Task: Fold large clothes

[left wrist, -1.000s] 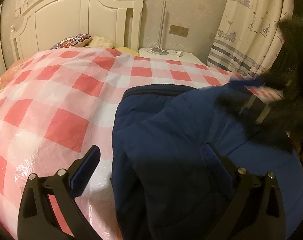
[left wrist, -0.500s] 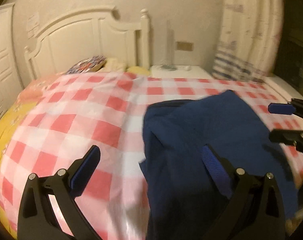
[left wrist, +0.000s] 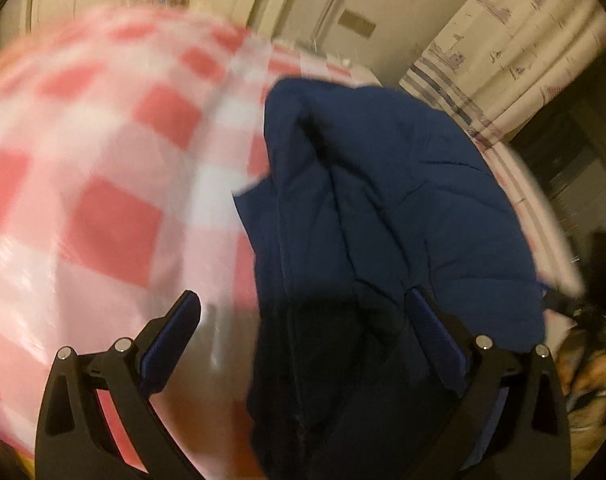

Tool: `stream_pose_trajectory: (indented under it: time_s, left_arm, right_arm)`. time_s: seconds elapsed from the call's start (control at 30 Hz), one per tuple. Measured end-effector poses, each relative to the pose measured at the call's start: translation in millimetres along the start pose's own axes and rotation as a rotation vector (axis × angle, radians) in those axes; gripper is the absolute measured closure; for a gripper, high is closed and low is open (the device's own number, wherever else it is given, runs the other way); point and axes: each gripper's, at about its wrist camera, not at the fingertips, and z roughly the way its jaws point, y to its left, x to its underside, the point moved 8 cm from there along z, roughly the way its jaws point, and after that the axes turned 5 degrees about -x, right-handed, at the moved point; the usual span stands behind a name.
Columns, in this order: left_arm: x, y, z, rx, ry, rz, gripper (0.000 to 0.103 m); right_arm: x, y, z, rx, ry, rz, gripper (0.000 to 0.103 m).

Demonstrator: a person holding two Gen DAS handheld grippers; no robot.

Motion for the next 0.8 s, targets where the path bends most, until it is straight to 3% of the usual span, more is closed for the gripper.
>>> stream_pose_trajectory:
  time_s: [0.07, 0.17, 0.3, 0.33, 0.37, 0.5, 0.57, 0.7, 0.8]
  left_arm:
    - [4, 2, 9, 0.079, 0.050, -0.051, 0.002]
    - [7, 3, 16, 0.182, 0.074, -0.103, 0.002]
    - [8, 0, 17, 0.247, 0.072, -0.108, 0.002]
    - [9, -3, 17, 0.271, 0.074, -0.106, 0.014]
    - [10, -8, 15, 0.319, 0.073, -0.108, 0.029]
    - [8, -23, 6, 0.230, -0.008, -0.038, 0.044]
    - [4, -34, 6, 0.208, -0.038, -0.023, 0.052]
    - [-18, -64, 23, 0.218, -0.088, -0.030, 0.057]
    - [-46, -94, 43, 0.230, -0.091, -0.021, 0.058]
  right_arm:
    - [13, -11, 13, -0.134, 0.065, 0.131, 0.007]
    - [18, -8, 25, -0.234, 0.091, 0.151, 0.006]
    - [22, -3, 39, -0.276, 0.100, 0.156, 0.004]
    - [23, -2, 38, -0.279, 0.075, 0.136, 0.004]
    - [23, 2, 36, -0.274, 0.044, 0.100, 0.006]
    - [26, 6, 20, -0.228, -0.050, -0.011, 0.022]
    - [22, 6, 9, -0.185, -0.109, -0.066, 0.025]
    - [-1, -2, -18, -0.095, -0.234, -0.153, 0.027]
    - [-22, -25, -36, -0.043, -0.286, -0.147, 0.028]
